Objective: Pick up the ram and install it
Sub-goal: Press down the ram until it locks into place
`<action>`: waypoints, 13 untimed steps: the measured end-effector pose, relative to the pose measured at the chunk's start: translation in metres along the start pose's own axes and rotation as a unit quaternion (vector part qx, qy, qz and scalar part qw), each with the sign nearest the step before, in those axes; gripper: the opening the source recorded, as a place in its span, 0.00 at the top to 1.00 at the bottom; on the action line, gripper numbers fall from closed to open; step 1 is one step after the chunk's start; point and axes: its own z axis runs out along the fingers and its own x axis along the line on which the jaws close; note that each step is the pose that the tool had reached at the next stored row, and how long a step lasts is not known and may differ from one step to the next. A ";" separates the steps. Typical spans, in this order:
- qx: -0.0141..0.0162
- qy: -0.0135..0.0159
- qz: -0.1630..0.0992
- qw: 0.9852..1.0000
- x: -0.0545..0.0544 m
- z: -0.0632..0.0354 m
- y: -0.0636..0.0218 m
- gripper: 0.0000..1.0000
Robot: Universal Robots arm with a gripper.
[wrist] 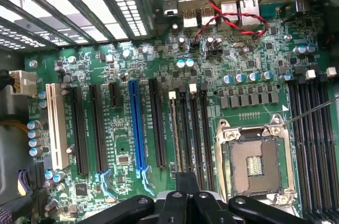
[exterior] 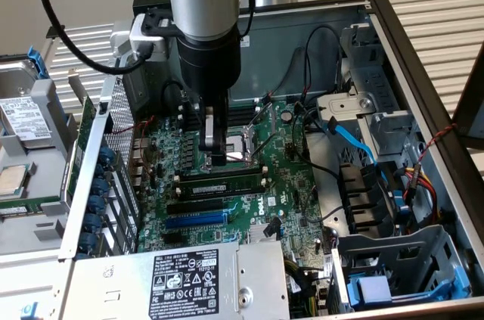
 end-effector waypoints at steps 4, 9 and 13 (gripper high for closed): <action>0.000 -0.001 0.027 1.000 0.000 0.0000 0.0000 0.89; 0.000 -0.001 0.057 0.998 0.000 0.0000 0.0000 0.89; -0.001 -0.002 0.089 0.996 0.000 0.0000 0.0000 0.89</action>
